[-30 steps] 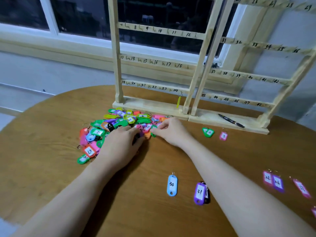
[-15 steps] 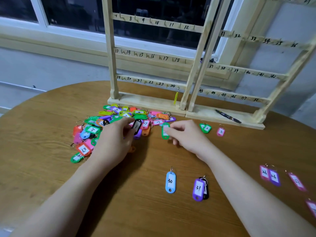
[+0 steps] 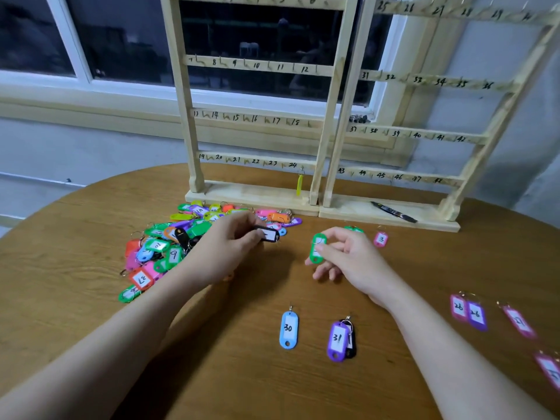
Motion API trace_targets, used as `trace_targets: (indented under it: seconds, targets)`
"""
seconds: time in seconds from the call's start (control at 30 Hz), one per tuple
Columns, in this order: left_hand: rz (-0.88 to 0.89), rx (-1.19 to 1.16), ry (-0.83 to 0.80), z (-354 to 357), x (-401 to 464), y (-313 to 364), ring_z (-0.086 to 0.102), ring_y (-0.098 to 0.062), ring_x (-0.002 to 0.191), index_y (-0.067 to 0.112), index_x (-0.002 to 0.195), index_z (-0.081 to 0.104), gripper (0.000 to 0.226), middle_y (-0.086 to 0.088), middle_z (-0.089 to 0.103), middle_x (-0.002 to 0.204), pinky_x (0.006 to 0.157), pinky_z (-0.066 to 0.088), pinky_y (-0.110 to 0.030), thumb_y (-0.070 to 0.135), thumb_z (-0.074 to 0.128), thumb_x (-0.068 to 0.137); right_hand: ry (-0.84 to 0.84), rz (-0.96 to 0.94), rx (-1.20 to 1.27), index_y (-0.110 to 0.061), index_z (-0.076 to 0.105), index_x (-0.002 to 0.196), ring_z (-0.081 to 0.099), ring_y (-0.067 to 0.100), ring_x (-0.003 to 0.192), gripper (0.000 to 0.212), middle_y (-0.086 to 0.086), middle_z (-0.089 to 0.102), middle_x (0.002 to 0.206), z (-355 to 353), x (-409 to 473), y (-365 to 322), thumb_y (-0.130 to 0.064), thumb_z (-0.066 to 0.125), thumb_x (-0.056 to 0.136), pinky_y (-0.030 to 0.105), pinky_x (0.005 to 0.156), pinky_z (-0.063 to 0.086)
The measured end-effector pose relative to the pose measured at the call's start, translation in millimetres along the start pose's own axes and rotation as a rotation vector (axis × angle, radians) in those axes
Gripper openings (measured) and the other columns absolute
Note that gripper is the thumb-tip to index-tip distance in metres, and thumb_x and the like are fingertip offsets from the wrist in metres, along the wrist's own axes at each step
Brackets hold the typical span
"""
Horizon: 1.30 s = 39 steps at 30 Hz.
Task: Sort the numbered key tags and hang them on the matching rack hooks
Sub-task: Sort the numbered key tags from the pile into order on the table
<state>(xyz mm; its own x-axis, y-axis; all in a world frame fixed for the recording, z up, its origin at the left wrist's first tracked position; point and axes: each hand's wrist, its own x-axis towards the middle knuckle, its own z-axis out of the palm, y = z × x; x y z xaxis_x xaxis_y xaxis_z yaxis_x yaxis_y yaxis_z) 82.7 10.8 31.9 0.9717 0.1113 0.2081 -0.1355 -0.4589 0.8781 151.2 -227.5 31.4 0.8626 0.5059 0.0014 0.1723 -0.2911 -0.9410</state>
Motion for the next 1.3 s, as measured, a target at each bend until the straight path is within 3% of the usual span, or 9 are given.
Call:
trace_targets:
  seconds: [0.1, 0.2, 0.37, 0.5, 0.7, 0.9, 1.07, 1.17, 1.3]
  targets:
    - [-0.028, -0.065, -0.037, 10.7, 15.2, 7.0, 0.054, -0.008, 0.066, 0.011, 0.098, 0.068, 0.008, 0.007, 0.067, 0.072, 0.069, 0.042, -0.032, 0.012, 0.061, 0.099, 0.021, 0.029, 0.062, -0.005, 0.062, 0.107, 0.074, 0.025, 0.071, 0.016, 0.008, 0.079, 0.089, 0.9, 1.0, 0.5, -0.016, 0.051, 0.106, 0.024, 0.053, 0.049]
    - [-0.045, -0.082, -0.052, 21.9, 22.3, 4.0, 0.053, -0.002, 0.064, 0.013, 0.088, 0.07, 0.011, 0.014, 0.066, 0.071, 0.069, 0.04, -0.025, 0.012, 0.063, 0.097, 0.055, 0.027, 0.095, -0.01, 0.065, 0.108, 0.074, 0.023, 0.075, 0.02, 0.014, 0.076, 0.095, 0.7, 2.9, 4.4, -0.02, 0.047, 0.107, 0.026, 0.052, 0.051]
    - [-0.052, -0.055, -0.086, 23.5, 20.3, -4.3, 0.039, -0.005, 0.055, 0.021, 0.068, 0.059, 0.037, 0.012, 0.05, 0.06, 0.053, 0.031, -0.016, 0.023, 0.053, 0.105, 0.12, 0.006, 0.061, -0.015, 0.071, 0.102, 0.065, 0.012, 0.07, 0.02, 0.012, 0.07, 0.091, 2.7, 6.4, 10.6, -0.018, 0.051, 0.106, 0.024, 0.05, 0.049]
    - [-0.053, -0.079, -0.07, 21.8, 20.9, -8.1, 0.04, -0.011, 0.057, 0.018, 0.072, 0.063, 0.035, 0.007, 0.053, 0.061, 0.052, 0.031, -0.019, 0.026, 0.054, 0.105, 0.126, 0.017, 0.029, -0.015, 0.073, 0.102, 0.058, 0.024, 0.071, 0.017, 0.024, 0.068, 0.086, 0.6, 9.7, 12.9, -0.018, 0.056, 0.103, 0.028, 0.054, 0.049]
    - [-0.057, -0.052, -0.022, 23.1, 18.5, -6.7, 0.045, -0.011, 0.058, 0.01, 0.073, 0.065, 0.037, 0.006, 0.059, 0.06, 0.059, 0.035, -0.024, 0.028, 0.055, 0.103, 0.156, 0.007, 0.013, -0.013, 0.074, 0.101, 0.057, 0.012, 0.06, 0.013, 0.004, 0.067, 0.067, -11.9, 9.2, 9.6, -0.01, 0.061, 0.1, 0.022, 0.05, 0.048]
    - [-0.059, -0.047, -0.016, 37.4, 27.6, 7.3, 0.046, -0.014, 0.059, 0.01, 0.081, 0.067, 0.031, 0.001, 0.058, 0.062, 0.058, 0.035, -0.027, 0.032, 0.06, 0.101, 0.533, 0.007, -0.135, -0.004, 0.071, 0.102, 0.053, -0.003, 0.042, 0.01, 0.002, 0.066, 0.074, -71.6, 12.3, 21.1, -0.005, 0.061, 0.099, 0.009, 0.044, 0.039]
    - [-0.067, 0.044, -0.092, 51.5, 67.2, 22.5, 0.056, -0.012, 0.061, 0.01, 0.088, 0.069, 0.023, 0.0, 0.067, 0.071, 0.061, 0.045, -0.029, 0.028, 0.062, 0.099, 0.606, 0.06, -0.272, -0.016, 0.073, 0.085, 0.059, 0.001, 0.061, 0.013, -0.004, 0.069, 0.078, -89.2, 18.0, 43.3, -0.01, 0.066, 0.095, 0.017, 0.061, 0.044]
    - [-0.06, 0.146, -0.14, 65.2, 92.2, 28.5, 0.057, -0.009, 0.058, 0.01, 0.087, 0.069, 0.022, 0.003, 0.067, 0.067, 0.062, 0.045, -0.026, 0.026, 0.062, 0.1, 0.623, 0.122, -0.315, -0.018, 0.075, 0.086, 0.053, 0.003, 0.067, 0.012, -0.014, 0.061, 0.073, -92.7, 22.3, 47.6, -0.016, 0.067, 0.094, 0.018, 0.055, 0.035]
    - [-0.041, 0.267, -0.232, 84.1, 118.3, 31.4, 0.056, -0.009, 0.059, 0.017, 0.074, 0.066, 0.028, 0.008, 0.067, 0.062, 0.061, 0.043, -0.026, 0.024, 0.06, 0.1, 0.635, 0.148, -0.337, -0.021, 0.072, 0.082, 0.056, 0.011, 0.07, 0.015, -0.011, 0.063, 0.076, -98.4, 26.0, 51.9, -0.017, 0.065, 0.094, 0.026, 0.058, 0.04]
